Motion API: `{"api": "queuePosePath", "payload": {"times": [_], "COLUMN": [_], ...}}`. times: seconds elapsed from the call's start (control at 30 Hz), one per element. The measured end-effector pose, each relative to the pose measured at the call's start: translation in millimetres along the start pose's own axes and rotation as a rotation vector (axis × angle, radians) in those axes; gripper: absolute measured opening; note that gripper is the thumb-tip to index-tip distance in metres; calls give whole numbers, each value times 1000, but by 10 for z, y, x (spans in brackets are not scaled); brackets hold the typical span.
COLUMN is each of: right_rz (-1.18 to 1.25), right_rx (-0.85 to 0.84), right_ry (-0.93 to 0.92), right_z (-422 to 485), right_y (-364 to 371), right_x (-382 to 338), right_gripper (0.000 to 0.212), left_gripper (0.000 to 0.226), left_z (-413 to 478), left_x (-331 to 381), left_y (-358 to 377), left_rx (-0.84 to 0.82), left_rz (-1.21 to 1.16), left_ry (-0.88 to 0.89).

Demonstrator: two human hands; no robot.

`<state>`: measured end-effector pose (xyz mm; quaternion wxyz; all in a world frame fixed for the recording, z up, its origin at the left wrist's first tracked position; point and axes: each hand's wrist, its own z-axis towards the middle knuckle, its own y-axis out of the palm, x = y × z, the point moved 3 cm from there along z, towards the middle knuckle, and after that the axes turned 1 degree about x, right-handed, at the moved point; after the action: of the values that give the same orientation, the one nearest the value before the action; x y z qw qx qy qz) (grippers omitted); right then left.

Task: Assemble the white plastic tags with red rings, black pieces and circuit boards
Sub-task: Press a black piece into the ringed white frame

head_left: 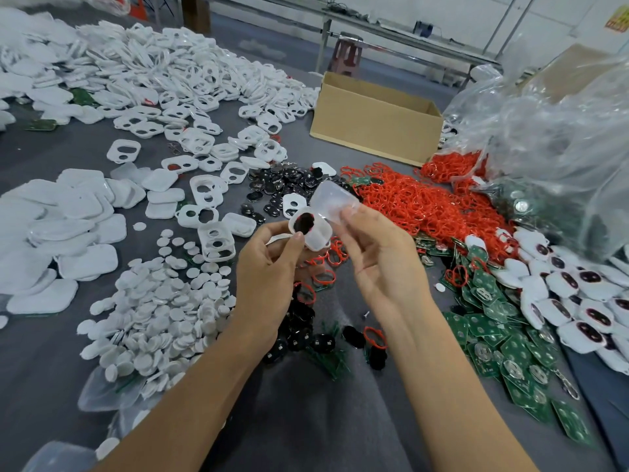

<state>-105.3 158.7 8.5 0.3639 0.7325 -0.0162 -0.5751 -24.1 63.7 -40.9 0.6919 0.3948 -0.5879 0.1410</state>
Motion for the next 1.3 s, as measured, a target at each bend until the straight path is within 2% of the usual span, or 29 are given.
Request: {"api": "queuePosePath", "payload": {"times": [0.1, 0.17, 0.27, 0.37, 0.47, 0.57, 0.8, 1.03, 1.3], "right_rz": [-24, -76, -12, -86, -326, -428, -398, -414, -539], "right_rx": [61, 86, 69, 62, 185, 210, 157, 192, 256], "right_ry": [126, 183, 214, 148, 38, -30, -18, -10, -93], "right_z": [-69, -102, -122, -117, -85, -86, -77, -83, -43], "right_y": [64, 83, 101, 100, -4, -36, -12, -19, -58], "right_x": [99, 123, 123, 119, 127, 135, 154, 185, 181], "right_gripper": [9, 3, 4, 4, 9, 11, 11, 12, 20], "left_gripper": [12, 12, 11, 11, 11, 9, 13, 12, 15], "left_z": [1, -3, -14, -13, -13, -19, -8, -14, -23], "left_x": [-2, 1, 10, 18, 21, 19, -17, -17, -4], "left_y": [-7, -9, -8, -6, 6, 11, 11, 15, 23], "left_rx": [21, 20, 7, 10, 16, 13, 13, 11, 6], "left_rz": [2, -14, -9, -27, -72, -83, -72, -43, 4], "left_ry": [11, 12, 20, 13, 4, 9, 5, 12, 17]}}
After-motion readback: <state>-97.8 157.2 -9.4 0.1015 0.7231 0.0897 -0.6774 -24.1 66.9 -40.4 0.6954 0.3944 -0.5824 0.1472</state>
